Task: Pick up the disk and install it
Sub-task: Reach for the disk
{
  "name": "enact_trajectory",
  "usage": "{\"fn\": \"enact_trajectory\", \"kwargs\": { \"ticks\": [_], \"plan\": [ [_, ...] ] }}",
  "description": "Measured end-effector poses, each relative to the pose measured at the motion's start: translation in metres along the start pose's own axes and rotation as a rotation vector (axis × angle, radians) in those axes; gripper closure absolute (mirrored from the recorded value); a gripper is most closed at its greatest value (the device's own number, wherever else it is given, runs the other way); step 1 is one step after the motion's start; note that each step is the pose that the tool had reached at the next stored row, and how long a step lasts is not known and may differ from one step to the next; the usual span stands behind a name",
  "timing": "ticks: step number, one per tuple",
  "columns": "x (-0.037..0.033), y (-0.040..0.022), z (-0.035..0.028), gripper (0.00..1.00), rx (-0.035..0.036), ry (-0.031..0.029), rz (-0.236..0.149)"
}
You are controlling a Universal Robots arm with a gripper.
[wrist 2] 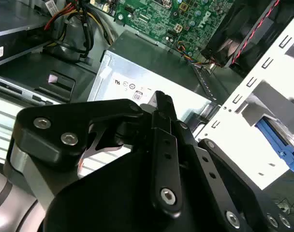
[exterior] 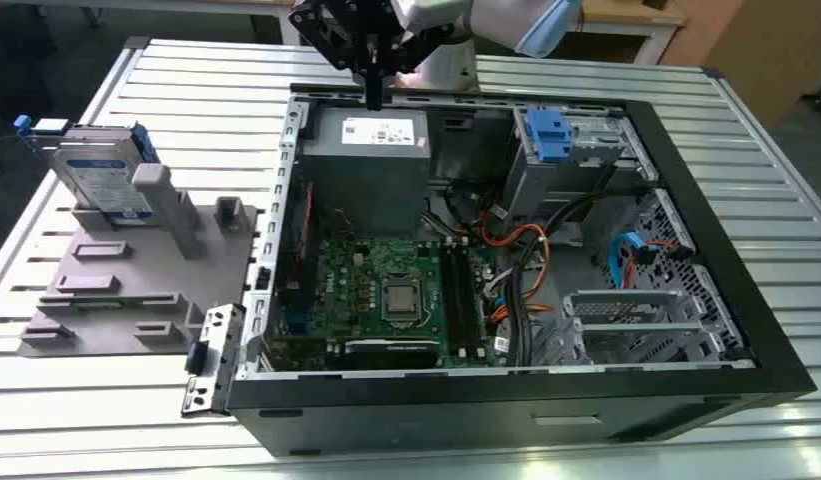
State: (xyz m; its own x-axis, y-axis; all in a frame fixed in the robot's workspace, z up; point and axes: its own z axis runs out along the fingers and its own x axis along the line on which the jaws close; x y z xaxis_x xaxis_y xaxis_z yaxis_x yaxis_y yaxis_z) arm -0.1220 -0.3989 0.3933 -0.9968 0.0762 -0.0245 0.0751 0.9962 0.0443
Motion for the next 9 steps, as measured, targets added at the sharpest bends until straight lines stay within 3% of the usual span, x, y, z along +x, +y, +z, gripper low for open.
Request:
{"fn": "enact_trajectory", "kwargs": {
  "ticks": [9],
  "plan": [
    [0.0000,0.0000,0.0001,0.89,0.0001,0.0015,0.000]
  ]
}}
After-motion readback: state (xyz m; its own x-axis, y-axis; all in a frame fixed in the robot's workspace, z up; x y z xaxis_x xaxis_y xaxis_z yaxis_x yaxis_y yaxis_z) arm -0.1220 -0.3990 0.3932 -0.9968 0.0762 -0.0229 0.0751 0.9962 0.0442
